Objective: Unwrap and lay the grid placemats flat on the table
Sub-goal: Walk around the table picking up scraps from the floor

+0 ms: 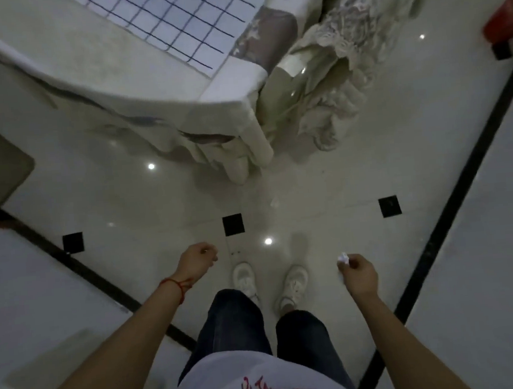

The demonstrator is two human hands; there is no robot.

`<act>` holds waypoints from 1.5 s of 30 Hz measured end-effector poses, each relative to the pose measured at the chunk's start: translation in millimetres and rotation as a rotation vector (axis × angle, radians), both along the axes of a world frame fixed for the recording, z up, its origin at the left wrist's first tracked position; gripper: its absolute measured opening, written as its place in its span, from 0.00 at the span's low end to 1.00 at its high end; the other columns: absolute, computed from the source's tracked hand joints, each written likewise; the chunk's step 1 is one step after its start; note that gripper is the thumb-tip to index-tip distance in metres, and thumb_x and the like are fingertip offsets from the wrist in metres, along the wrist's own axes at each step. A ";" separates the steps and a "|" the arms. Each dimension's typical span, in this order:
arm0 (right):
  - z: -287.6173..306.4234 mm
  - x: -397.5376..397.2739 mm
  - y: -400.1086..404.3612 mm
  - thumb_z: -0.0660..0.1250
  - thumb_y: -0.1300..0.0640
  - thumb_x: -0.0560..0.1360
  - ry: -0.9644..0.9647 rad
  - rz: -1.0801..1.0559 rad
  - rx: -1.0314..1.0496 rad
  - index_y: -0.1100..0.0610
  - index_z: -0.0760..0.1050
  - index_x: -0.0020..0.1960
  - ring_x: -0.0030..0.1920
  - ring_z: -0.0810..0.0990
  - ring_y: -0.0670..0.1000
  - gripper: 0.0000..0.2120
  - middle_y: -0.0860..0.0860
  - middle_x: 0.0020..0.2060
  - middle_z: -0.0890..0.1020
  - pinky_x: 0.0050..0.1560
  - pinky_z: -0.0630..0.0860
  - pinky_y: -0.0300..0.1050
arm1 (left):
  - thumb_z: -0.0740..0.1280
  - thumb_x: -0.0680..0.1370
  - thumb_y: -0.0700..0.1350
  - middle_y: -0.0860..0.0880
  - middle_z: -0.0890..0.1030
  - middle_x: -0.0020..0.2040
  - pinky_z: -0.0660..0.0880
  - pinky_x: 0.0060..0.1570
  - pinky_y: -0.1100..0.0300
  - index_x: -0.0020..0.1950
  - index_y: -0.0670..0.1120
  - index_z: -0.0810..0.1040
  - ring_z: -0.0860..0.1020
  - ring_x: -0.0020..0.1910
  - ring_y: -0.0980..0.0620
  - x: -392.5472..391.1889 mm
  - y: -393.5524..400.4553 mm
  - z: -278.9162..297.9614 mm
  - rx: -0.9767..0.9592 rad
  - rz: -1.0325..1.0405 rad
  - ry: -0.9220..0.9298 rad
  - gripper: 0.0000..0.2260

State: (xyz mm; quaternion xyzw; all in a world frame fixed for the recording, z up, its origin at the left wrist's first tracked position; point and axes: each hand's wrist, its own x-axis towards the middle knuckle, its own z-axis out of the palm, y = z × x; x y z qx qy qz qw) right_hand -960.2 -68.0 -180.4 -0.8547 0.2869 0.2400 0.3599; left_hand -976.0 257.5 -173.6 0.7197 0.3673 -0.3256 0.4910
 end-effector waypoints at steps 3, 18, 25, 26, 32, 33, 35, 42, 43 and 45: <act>-16.0 -19.1 -13.6 0.63 0.57 0.76 0.035 -0.114 0.021 0.55 0.68 0.30 0.33 0.72 0.53 0.17 0.51 0.26 0.72 0.36 0.65 0.42 | 0.59 0.80 0.43 0.44 0.77 0.51 0.69 0.37 0.68 0.60 0.38 0.75 0.73 0.45 0.51 23.0 -22.6 -18.8 -0.018 -0.102 0.013 0.13; -194.3 19.7 -43.8 0.64 0.57 0.76 0.055 -0.227 0.101 0.60 0.76 0.39 0.36 0.73 0.52 0.09 0.54 0.30 0.75 0.30 0.65 0.34 | 0.59 0.80 0.46 0.41 0.78 0.59 0.69 0.52 0.62 0.61 0.41 0.75 0.75 0.56 0.44 72.5 -85.0 -239.5 0.137 -0.552 0.130 0.14; -355.5 58.4 -50.6 0.65 0.58 0.75 0.071 -0.233 0.107 0.60 0.78 0.49 0.40 0.75 0.53 0.07 0.54 0.37 0.78 0.38 0.63 0.36 | 0.58 0.80 0.45 0.41 0.76 0.62 0.67 0.53 0.63 0.65 0.42 0.71 0.74 0.59 0.44 121.6 -103.4 -397.7 0.227 -0.714 0.024 0.15; -379.8 61.6 -52.7 0.65 0.57 0.75 0.078 -0.237 0.105 0.60 0.78 0.49 0.40 0.76 0.54 0.08 0.55 0.37 0.79 0.41 0.64 0.37 | 0.58 0.80 0.44 0.39 0.75 0.63 0.68 0.56 0.61 0.66 0.42 0.70 0.73 0.60 0.43 128.3 -105.9 -422.1 0.242 -0.743 0.006 0.16; -494.3 51.0 -66.2 0.65 0.56 0.74 0.095 -0.284 0.097 0.58 0.78 0.47 0.34 0.77 0.51 0.07 0.56 0.37 0.81 0.37 0.69 0.41 | 0.59 0.79 0.45 0.38 0.66 0.68 0.68 0.64 0.50 0.72 0.46 0.61 0.68 0.65 0.40 165.0 -121.7 -552.9 0.350 -0.975 -0.137 0.22; -507.8 46.6 -67.0 0.65 0.56 0.74 0.099 -0.282 0.110 0.58 0.78 0.47 0.33 0.77 0.50 0.06 0.56 0.36 0.81 0.36 0.70 0.40 | 0.60 0.78 0.46 0.39 0.63 0.70 0.68 0.64 0.50 0.73 0.46 0.60 0.66 0.66 0.40 169.9 -124.4 -569.9 0.379 -0.999 -0.163 0.23; -530.9 38.3 -67.1 0.65 0.56 0.73 0.114 -0.272 0.124 0.57 0.78 0.46 0.34 0.77 0.51 0.06 0.55 0.35 0.82 0.41 0.73 0.43 | 0.62 0.78 0.47 0.41 0.58 0.73 0.67 0.65 0.50 0.74 0.48 0.58 0.63 0.69 0.40 177.3 -129.7 -599.5 0.435 -1.000 -0.209 0.26; -569.5 34.2 -70.2 0.65 0.56 0.74 0.126 -0.169 0.101 0.56 0.78 0.45 0.34 0.77 0.54 0.05 0.56 0.36 0.81 0.42 0.74 0.47 | 0.64 0.76 0.41 0.41 0.65 0.69 0.69 0.60 0.50 0.70 0.45 0.67 0.65 0.64 0.40 188.5 -144.3 -658.3 0.467 -0.918 -0.366 0.22; -570.7 35.0 -70.9 0.65 0.56 0.74 0.125 -0.156 0.103 0.56 0.78 0.45 0.35 0.78 0.54 0.05 0.56 0.36 0.81 0.43 0.74 0.48 | 0.63 0.76 0.40 0.39 0.69 0.64 0.71 0.56 0.52 0.65 0.42 0.72 0.68 0.61 0.39 189.2 -146.1 -661.6 0.454 -0.866 -0.397 0.17; -570.5 37.3 -71.7 0.66 0.56 0.74 0.118 -0.149 0.115 0.56 0.78 0.45 0.34 0.77 0.54 0.04 0.56 0.35 0.81 0.43 0.75 0.50 | 0.64 0.75 0.37 0.36 0.75 0.55 0.69 0.47 0.57 0.53 0.36 0.77 0.74 0.54 0.39 188.5 -150.3 -663.5 0.422 -0.764 -0.390 0.09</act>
